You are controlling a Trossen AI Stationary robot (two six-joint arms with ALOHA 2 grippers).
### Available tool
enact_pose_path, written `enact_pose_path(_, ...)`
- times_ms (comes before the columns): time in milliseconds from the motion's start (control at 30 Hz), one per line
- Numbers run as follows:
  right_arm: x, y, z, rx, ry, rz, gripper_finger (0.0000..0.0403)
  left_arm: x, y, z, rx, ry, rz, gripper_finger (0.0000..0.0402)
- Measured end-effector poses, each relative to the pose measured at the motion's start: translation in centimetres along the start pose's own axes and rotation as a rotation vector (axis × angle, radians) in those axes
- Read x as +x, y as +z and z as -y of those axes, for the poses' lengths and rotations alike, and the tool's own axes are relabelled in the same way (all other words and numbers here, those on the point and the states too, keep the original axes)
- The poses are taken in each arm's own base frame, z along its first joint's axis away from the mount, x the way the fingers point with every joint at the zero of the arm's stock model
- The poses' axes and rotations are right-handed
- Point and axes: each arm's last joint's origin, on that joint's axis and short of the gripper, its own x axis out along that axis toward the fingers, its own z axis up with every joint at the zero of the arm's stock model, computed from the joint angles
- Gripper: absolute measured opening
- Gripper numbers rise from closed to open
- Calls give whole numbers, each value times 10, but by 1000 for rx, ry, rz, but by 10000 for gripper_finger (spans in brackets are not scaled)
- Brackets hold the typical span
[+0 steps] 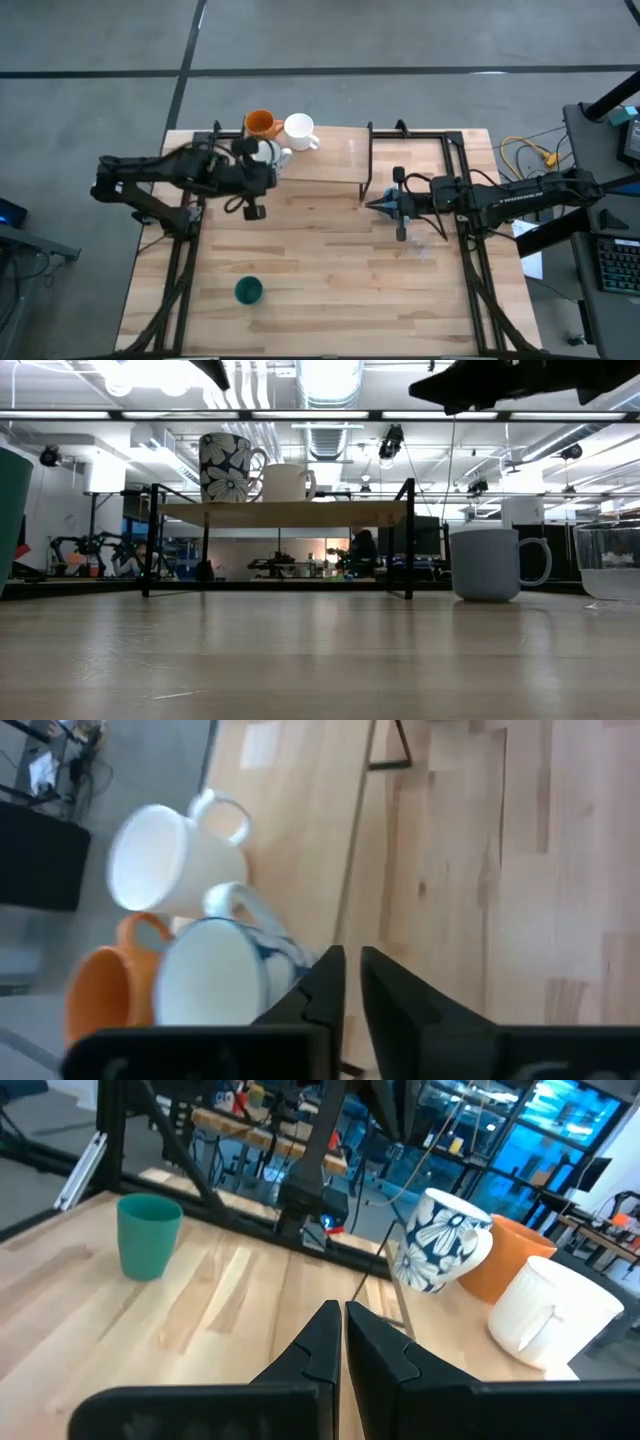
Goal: Stack small to large cups/mugs on shelf
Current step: Put the blue patterned mug on the shelf
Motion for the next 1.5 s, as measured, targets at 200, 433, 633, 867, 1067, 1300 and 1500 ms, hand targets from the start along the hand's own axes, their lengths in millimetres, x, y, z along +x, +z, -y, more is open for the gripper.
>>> enact_pose_path(200,0,-3,-1,-22,7,-29,12,37,-8,22,3,17,-28,3)
enact_pose_path(433,0,-5,-1,-28,14,-51,12,65,-20,34,-4,144,-36,1)
enact_pose_path(633,0,-6,-2,-40,19,-67,12,75,-23,36,-18,251,-17,0)
enact_pose_path(867,0,-7,-2,-41,19,-69,12,79,-24,35,-15,368,-22,0)
enact_pose_path(1067,0,-7,-2,-43,20,-74,12,79,-25,35,-12,389,-24,0)
enact_pose_path(1300,0,-7,-2,-43,20,-74,12,81,-26,34,-8,419,-30,0)
enact_pose_path(1500,0,-7,-2,-43,20,-74,12,88,-31,33,-3,429,-60,0)
